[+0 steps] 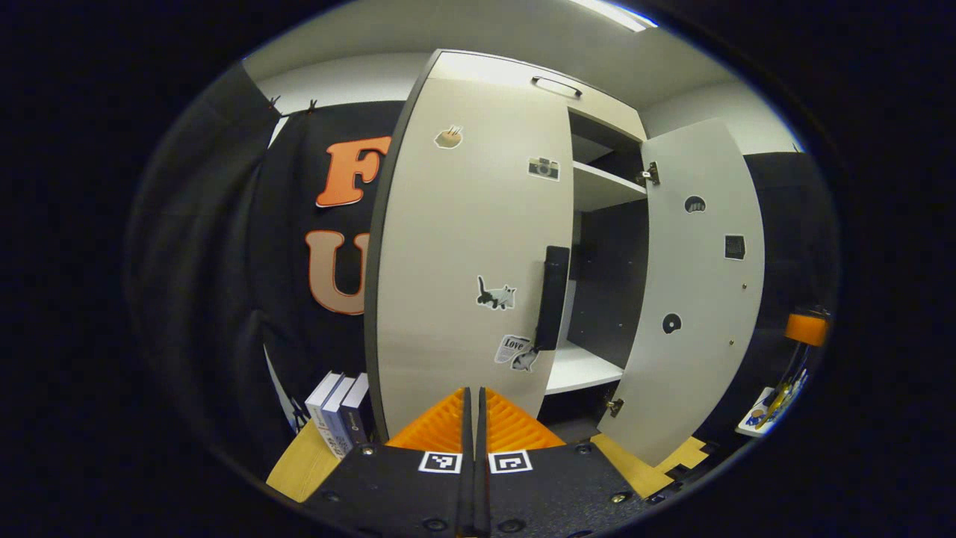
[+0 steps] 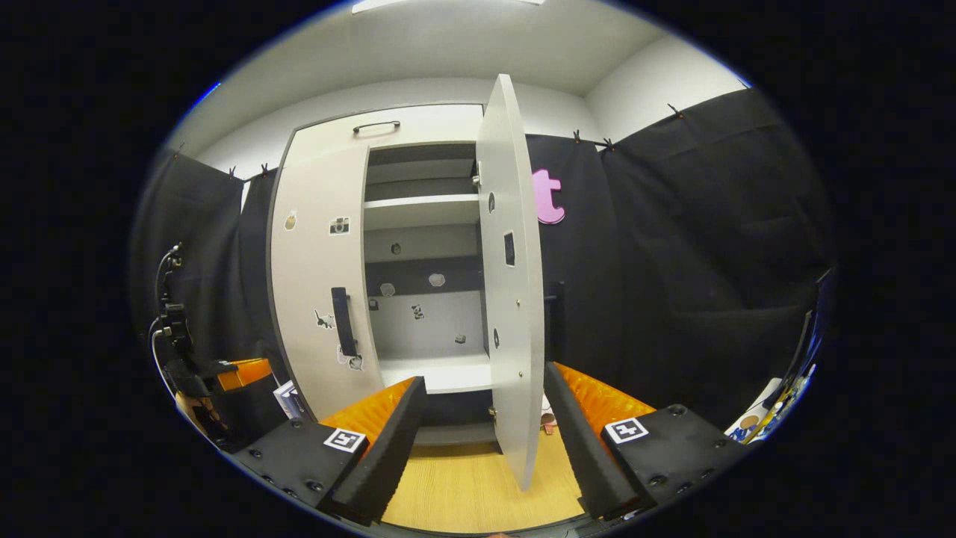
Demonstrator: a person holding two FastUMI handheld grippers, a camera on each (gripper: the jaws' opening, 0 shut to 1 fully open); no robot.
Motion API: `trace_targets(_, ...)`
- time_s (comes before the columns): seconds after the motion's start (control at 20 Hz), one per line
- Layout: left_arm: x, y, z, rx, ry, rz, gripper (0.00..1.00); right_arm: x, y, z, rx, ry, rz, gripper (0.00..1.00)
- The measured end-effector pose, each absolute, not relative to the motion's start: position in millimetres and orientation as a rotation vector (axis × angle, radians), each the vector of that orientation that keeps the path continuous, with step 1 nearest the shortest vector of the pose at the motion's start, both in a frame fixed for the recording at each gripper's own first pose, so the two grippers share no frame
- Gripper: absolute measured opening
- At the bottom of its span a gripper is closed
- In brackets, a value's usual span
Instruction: Open the right door of the double-door shoe cabinet with the right hand, and open the left door with the left hand.
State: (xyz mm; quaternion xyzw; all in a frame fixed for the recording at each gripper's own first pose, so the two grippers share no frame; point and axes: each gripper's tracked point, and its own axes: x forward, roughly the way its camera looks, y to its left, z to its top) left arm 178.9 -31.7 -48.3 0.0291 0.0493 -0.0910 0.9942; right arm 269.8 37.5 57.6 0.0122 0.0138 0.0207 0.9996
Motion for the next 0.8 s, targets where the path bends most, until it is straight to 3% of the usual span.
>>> trace_targets(0.05,188.9,-51.3,-45.2,0.059,0.089,-0.203,0.04,268.9,39.1,53.6,0.026,0.040,0.042,1.00)
trace_targets(0.1,200.1,-66.0,-44.1,0.065,0.088,-0.204,0.10,270.0,31.6,53.0,0.019,0.043,0.030,0.94)
trace_targets(0.2,216.6,-95.4,-45.7,0.054,0.100,-0.227,0.34,264.3,5.6,56.9,-0.001,0.031,-0.003,0.94)
trace_targets(0.25,227.5,-106.6,-45.7,0.048,0.102,-0.233,0.60,261.2,-2.7,58.7,-0.006,0.025,-0.018,0.94)
trace_targets(0.3,239.3,-115.2,-45.8,0.042,0.096,-0.233,0.67,260.6,-10.2,60.2,-0.005,0.021,-0.031,1.00)
trace_targets(0.35,254.4,-118.7,-45.7,0.044,0.088,-0.222,0.74,260.7,-17.1,61.3,-0.002,0.021,-0.040,0.94)
trace_targets(0.4,267.5,-118.2,-44.6,0.056,0.084,-0.200,0.78,263.6,-26.1,60.9,0.003,0.021,-0.051,1.00)
trace_targets(0.45,274.9,-119.3,-43.2,0.064,0.080,-0.178,0.82,265.7,-37.9,61.6,0.007,0.021,-0.062,1.00)
trace_targets(0.5,283.5,-121.1,-43.8,0.070,0.078,-0.159,0.82,267.3,-48.0,61.1,0.009,0.022,-0.072,0.94)
trace_targets(0.8,320.4,-119.6,-54.8,0.072,0.097,-0.081,0.79,281.3,-82.1,53.8,0.028,0.053,-0.096,0.94)
